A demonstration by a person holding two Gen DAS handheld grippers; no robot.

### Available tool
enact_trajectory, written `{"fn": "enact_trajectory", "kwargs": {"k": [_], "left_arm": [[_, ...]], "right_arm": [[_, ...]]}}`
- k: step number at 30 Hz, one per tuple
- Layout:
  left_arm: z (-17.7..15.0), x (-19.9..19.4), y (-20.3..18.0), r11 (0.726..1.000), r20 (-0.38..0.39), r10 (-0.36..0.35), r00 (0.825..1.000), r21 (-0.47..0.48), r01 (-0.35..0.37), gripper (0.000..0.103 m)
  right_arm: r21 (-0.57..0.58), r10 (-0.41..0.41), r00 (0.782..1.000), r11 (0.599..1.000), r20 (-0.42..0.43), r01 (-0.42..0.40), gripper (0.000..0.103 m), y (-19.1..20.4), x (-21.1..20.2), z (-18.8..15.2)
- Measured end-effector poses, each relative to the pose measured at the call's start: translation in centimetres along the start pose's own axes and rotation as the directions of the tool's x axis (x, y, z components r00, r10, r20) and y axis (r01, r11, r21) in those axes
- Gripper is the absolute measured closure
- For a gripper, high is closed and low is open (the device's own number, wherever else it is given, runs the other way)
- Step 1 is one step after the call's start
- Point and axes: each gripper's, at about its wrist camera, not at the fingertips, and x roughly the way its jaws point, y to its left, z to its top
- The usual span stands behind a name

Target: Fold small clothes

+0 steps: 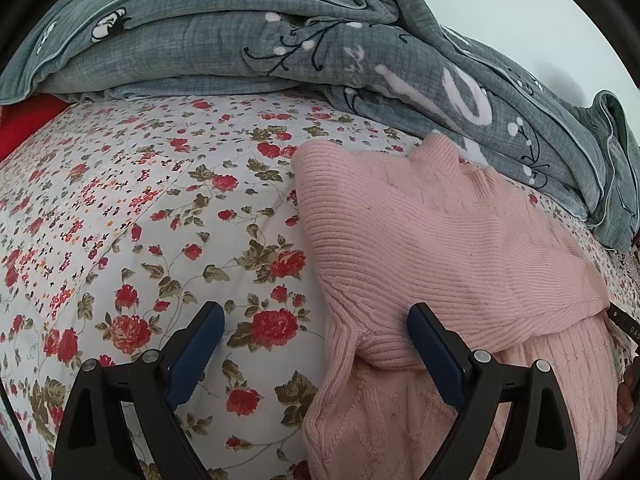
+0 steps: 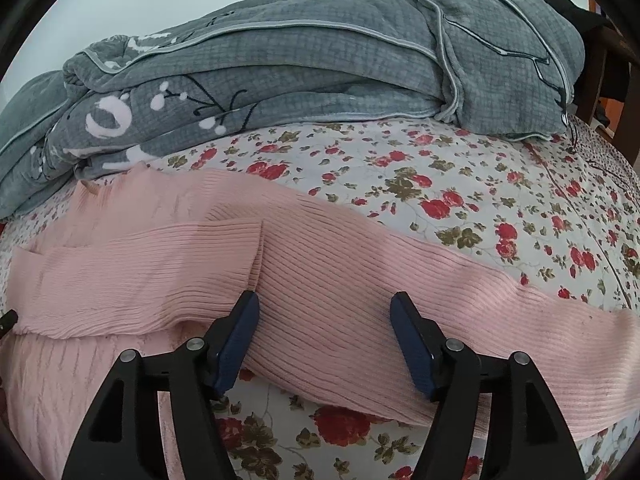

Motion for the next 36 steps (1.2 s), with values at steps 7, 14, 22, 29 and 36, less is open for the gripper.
{"fn": "enact_trajectory", "kwargs": {"k": [7, 14, 22, 29, 36], "left_arm": [[0.0, 0.0, 0.0, 1.0, 0.0, -0.001, 1.0, 0.0, 0.001, 0.009], [0.0, 0.0, 0.0, 1.0, 0.0, 0.0, 1.0, 0.0, 0.0, 0.009], [-0.3, -1.1, 1.0, 0.999, 0.053, -0.025, 0.998, -0.043, 0.027, 0.026], [-0.4, -1.1, 1.0, 0.991, 0.05, -0.127, 0.991, -0.029, 0.129, 0.066], [1.0, 0.0, 0.5, 0.983, 0.016, -0.181, 0.983, -0.027, 0.181, 0.071]], "right_arm": [[0.002, -0.007, 1.0, 1.0, -0.005, 0.007, 0.033, 0.0, 0.1, 0.0], [0.003, -0.005, 1.0, 1.0, -0.005, 0.005, 0.033, -0.1, 0.1, 0.0], [0.011, 0.002, 1.0, 1.0, 0.0, -0.002, 0.033, -0.2, -0.1, 0.0], [0.032, 0.021, 1.0, 0.999, 0.004, -0.021, 0.033, -0.4, -0.3, -0.1], [0.033, 0.019, 1.0, 0.999, 0.006, -0.02, 0.033, -0.4, -0.3, -0.1]]}}
